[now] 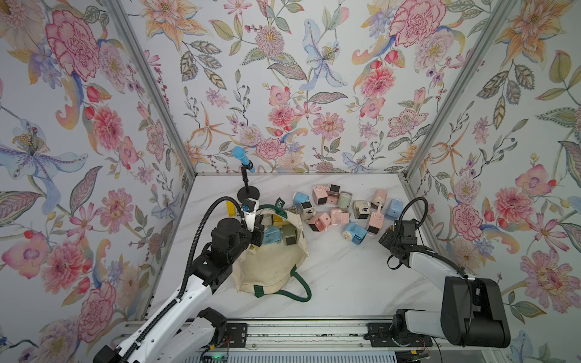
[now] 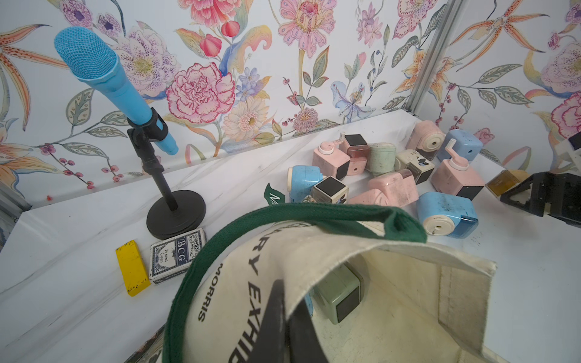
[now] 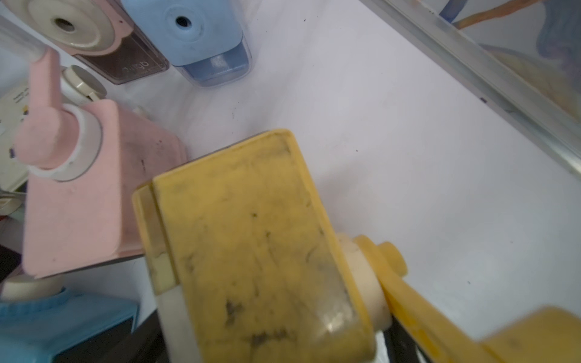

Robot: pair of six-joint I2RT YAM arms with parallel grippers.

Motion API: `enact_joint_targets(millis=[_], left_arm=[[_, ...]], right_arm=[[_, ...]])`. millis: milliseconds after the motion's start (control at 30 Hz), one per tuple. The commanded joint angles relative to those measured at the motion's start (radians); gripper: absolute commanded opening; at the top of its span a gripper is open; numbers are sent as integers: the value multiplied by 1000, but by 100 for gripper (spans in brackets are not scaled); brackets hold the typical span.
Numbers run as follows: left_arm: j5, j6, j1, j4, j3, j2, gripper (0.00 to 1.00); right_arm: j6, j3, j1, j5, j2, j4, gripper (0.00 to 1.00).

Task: Take out the pencil sharpeners from the tote bags
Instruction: Place the pencil sharpener at the center of the board.

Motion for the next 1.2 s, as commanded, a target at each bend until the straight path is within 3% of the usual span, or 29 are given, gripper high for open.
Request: enact_joint_targets(millis=[0, 267, 433, 567, 667, 933, 1167], left_arm=[[6, -17, 12, -5, 5, -15, 0], [6, -18, 10, -8, 4, -20, 0], [7, -19, 10, -7, 4, -22, 0], [10, -21, 10, -8, 4, -18, 0], [9, -21, 9, -8, 5, -18, 0], [8, -19, 10, -9, 5, -19, 0], [8, -19, 9, -7, 4, -21, 0]], right_arm=[[10, 50, -16, -56, 50, 25, 58], [29, 85, -65, -149, 143, 7, 61], [34, 90, -68, -168, 165, 4, 79], [29, 82, -59, -166, 151, 9, 84], [17, 76, -39, -132, 115, 7, 90], [21, 58, -3, -127, 29, 0, 96], [-27, 20, 106, -63, -230, -8, 93]])
